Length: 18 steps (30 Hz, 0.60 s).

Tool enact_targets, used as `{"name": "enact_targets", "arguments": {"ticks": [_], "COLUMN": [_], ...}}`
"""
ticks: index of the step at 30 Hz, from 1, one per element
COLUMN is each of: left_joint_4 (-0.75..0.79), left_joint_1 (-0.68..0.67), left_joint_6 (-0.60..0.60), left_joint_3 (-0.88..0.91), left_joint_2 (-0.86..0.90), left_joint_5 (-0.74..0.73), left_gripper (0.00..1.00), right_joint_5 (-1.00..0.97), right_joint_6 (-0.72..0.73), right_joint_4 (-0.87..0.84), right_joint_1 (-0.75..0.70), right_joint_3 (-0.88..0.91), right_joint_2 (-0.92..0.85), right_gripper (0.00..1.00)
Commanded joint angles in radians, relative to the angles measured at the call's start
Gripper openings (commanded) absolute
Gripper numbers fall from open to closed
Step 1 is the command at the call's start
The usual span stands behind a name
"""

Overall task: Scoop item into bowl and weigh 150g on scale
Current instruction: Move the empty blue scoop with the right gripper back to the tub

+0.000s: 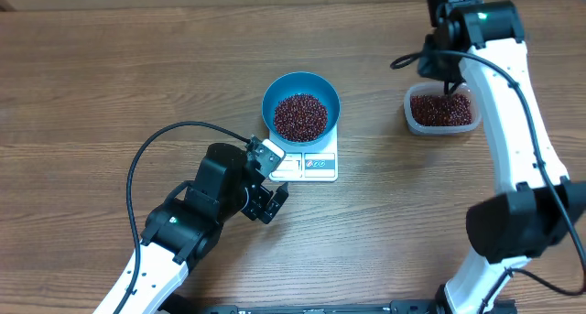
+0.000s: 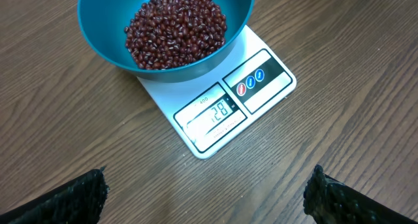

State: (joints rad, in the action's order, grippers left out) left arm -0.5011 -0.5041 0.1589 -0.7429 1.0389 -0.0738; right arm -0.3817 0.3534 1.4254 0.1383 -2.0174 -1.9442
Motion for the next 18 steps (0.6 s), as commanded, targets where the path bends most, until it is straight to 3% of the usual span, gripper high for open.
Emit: {"name": "enact_targets", "arguments": {"ticks": [1,18], "left_joint_4": [0.001,0.001], "left_joint_1": [-0.007,-0.007], "left_joint_6": [-0.01,-0.01], "left_joint_3": [0.006,0.006], "left_joint_2": [0.006,0.006], "left_joint_5": [0.003,0.003], "left_gripper": [0.99,1.0], "right_joint_5": [-0.015,-0.045], "right_joint_6": [0.021,0.047], "right_joint_4": [0.028,0.092], "right_joint_1": [-0.003,-0.007], "right_joint_3": [0.002,0.002], "right_joint_2": [-0.034,-0.099], "right_gripper": [0.04,0.04]}}
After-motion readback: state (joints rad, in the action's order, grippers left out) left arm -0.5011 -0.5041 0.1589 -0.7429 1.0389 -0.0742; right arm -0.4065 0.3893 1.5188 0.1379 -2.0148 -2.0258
